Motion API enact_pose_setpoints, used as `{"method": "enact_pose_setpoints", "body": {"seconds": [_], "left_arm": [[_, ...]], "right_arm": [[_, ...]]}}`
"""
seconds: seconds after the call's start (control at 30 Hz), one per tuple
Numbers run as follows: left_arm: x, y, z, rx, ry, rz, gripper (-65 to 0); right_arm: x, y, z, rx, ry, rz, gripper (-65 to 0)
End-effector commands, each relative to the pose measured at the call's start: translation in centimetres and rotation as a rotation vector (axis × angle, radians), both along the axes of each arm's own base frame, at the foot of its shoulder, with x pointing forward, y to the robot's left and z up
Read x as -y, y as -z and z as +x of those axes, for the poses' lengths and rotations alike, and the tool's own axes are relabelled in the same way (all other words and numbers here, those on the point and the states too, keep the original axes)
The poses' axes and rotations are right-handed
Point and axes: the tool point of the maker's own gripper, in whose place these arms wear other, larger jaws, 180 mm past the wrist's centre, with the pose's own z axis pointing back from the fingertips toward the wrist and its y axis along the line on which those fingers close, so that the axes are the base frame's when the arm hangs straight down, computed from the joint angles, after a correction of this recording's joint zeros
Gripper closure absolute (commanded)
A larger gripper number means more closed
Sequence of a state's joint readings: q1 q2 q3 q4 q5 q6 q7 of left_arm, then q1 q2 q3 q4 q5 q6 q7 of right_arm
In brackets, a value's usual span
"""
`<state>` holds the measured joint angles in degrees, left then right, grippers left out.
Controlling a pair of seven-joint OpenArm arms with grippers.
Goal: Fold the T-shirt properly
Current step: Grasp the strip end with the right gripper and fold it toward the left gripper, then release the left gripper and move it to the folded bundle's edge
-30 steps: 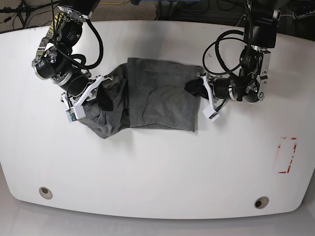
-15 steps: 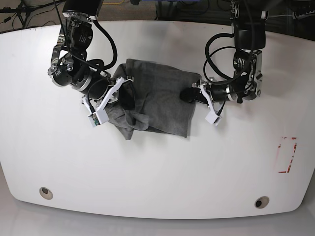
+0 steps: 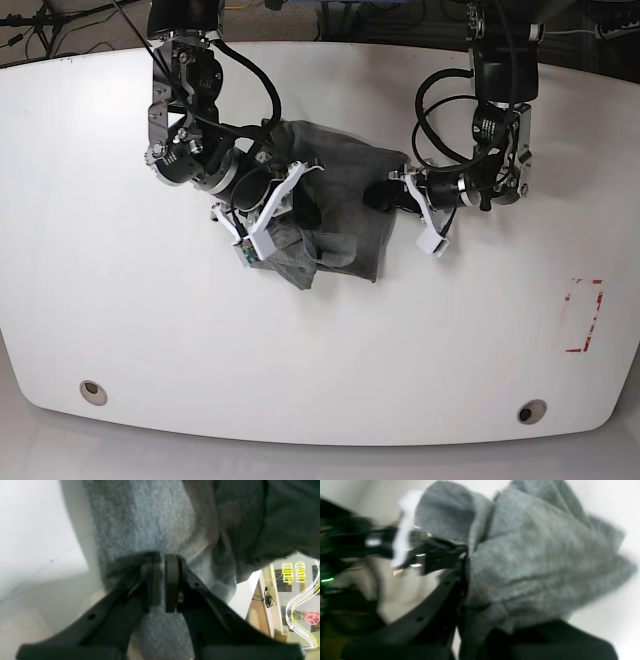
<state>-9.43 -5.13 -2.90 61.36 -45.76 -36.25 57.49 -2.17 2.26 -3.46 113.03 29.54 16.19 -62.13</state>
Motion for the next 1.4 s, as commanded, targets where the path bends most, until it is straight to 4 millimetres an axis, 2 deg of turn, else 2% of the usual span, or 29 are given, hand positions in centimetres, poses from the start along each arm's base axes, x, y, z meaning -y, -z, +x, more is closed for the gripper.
{"method": "enact_pose_setpoints", "body": {"seconds": [0.0, 0.1, 0.3, 0.53, 0.77, 0.93, 1.1, 1.13, 1.23, 1.37], "left_arm": [[-2.0, 2.6, -1.6, -0.099, 0.0, 0.112, -8.1], [-2.0, 2.6, -1.6, -0.098, -0.001, 0.109, -8.1], [-2.0, 2.6, -1.6, -0.098, -0.003, 0.109, -8.1], [-2.0, 2.5, -1.5, -0.095, -0.003, 0.107, -8.1], [-1.9, 2.1, -1.1, -0.085, -0.009, 0.088, -8.3], [-1.3, 1.3, -0.7, -0.076, -0.026, 0.032, -9.6], [-0.8, -0.1, 0.2, -0.057, -0.047, -0.038, -20.6], [-0.6, -0.6, 0.6, -0.046, -0.053, -0.06, -24.4], [-0.4, -1.5, 1.2, -0.029, -0.063, -0.097, -30.3], [-0.2, -2.7, 1.8, -0.011, -0.08, -0.153, -34.9]], "right_arm": [[-1.3, -1.6, 1.3, 0.066, -0.005, 0.007, -3.2], [-2.5, -0.6, 1.5, 0.051, -0.016, -0.036, -8.9], [-3.8, 0.5, 2.0, 0.036, -0.027, -0.089, -25.5], [-6.2, -0.6, 2.1, 0.075, -0.098, -0.092, -39.8], [-6.6, -2.0, 2.2, 0.125, -0.12, -0.092, -40.9], [-5.8, -3.9, 2.2, 0.192, -0.114, -0.102, -40.9], [-4.6, -4.1, 2.1, 0.215, -0.113, -0.133, -40.9], [-4.2, -3.9, 2.1, 0.214, -0.113, -0.148, -40.9], [-3.2, -3.4, 2.1, 0.215, -0.112, -0.184, -40.9], [-2.0, -3.0, 2.3, 0.214, -0.108, -0.22, -40.9]]}}
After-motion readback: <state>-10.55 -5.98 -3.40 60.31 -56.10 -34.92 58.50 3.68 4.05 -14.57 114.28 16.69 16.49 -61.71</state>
